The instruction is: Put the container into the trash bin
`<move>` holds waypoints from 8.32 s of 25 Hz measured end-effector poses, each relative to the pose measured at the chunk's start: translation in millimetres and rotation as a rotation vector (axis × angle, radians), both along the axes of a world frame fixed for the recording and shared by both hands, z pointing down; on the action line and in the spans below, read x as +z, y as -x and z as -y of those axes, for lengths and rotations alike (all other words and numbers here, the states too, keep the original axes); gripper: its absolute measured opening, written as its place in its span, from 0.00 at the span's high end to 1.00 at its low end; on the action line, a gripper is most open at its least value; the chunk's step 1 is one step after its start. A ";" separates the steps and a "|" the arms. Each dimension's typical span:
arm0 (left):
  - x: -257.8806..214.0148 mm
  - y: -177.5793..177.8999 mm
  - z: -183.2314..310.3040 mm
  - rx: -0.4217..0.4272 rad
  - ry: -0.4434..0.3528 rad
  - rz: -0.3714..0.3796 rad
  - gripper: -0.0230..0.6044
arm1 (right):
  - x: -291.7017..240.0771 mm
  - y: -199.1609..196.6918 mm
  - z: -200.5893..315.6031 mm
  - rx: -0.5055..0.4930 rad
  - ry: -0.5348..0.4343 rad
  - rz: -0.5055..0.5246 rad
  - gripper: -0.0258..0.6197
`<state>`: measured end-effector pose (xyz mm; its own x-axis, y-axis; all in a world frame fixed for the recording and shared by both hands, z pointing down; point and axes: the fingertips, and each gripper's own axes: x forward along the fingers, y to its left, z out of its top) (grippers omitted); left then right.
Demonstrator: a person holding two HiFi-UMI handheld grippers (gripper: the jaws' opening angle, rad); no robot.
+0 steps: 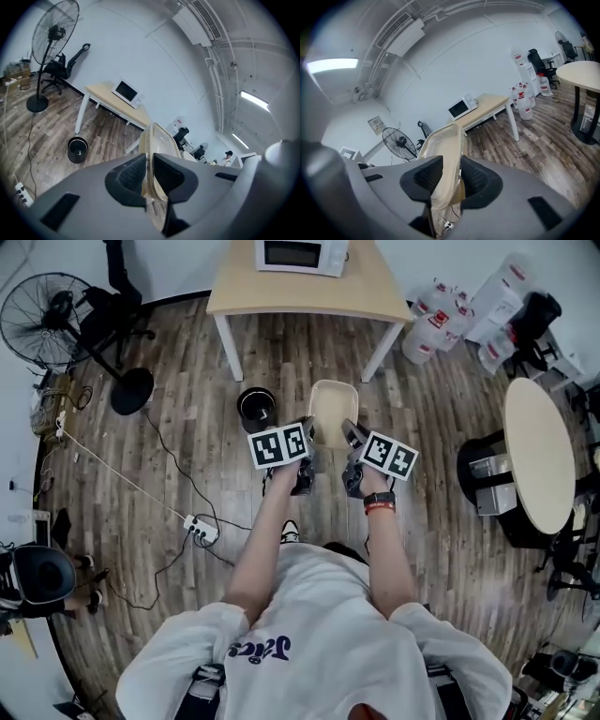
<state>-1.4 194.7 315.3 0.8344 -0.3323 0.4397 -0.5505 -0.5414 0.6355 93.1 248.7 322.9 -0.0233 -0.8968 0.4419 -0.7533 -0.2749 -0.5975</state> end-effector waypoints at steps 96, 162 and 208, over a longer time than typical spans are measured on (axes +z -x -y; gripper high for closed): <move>411.9 72.5 534.8 -0.522 0.448 0.221 0.87 | 416.5 56.1 596.3 -0.567 0.500 0.151 0.81; 836.8 59.6 596.5 -0.395 0.744 0.247 0.87 | 827.1 45.2 647.8 -0.491 0.751 0.250 0.80; 496.3 45.6 560.7 -0.309 0.310 0.367 0.62 | 500.4 -6.3 597.2 -0.596 0.565 -0.008 0.54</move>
